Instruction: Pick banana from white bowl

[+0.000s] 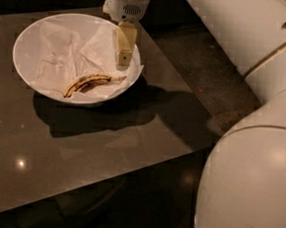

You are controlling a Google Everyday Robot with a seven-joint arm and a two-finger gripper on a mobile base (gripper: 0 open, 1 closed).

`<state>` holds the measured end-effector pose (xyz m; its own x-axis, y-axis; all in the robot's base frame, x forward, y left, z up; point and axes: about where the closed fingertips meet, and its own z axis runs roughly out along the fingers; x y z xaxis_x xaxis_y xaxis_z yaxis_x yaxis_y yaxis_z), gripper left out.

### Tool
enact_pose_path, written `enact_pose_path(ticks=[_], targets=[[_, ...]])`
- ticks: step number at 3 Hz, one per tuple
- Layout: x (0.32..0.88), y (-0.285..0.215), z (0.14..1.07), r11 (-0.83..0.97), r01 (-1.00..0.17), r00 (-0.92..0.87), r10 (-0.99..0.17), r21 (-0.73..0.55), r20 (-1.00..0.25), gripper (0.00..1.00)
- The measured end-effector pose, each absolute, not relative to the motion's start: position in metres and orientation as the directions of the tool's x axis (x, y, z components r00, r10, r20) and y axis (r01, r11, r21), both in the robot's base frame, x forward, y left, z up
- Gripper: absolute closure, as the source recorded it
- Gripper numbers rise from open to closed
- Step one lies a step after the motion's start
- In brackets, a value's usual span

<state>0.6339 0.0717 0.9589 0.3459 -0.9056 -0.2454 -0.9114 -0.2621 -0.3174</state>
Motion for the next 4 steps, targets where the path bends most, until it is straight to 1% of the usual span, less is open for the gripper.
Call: enact_pose_path(ticks=[1, 3, 4], targets=[[0.6335, 0.0729, 0.9574, -0.269, -0.91, 0.352, -0.903, -0.315, -0.245, 0.0], [0.6353, 0.0743, 0.9533, -0.271, -0.911, 0.333, -0.928, -0.31, -0.169, 0.0], [0.6353, 0.0744, 0.9531, -0.271, -0.911, 0.333, -0.928, -0.31, -0.169, 0.0]])
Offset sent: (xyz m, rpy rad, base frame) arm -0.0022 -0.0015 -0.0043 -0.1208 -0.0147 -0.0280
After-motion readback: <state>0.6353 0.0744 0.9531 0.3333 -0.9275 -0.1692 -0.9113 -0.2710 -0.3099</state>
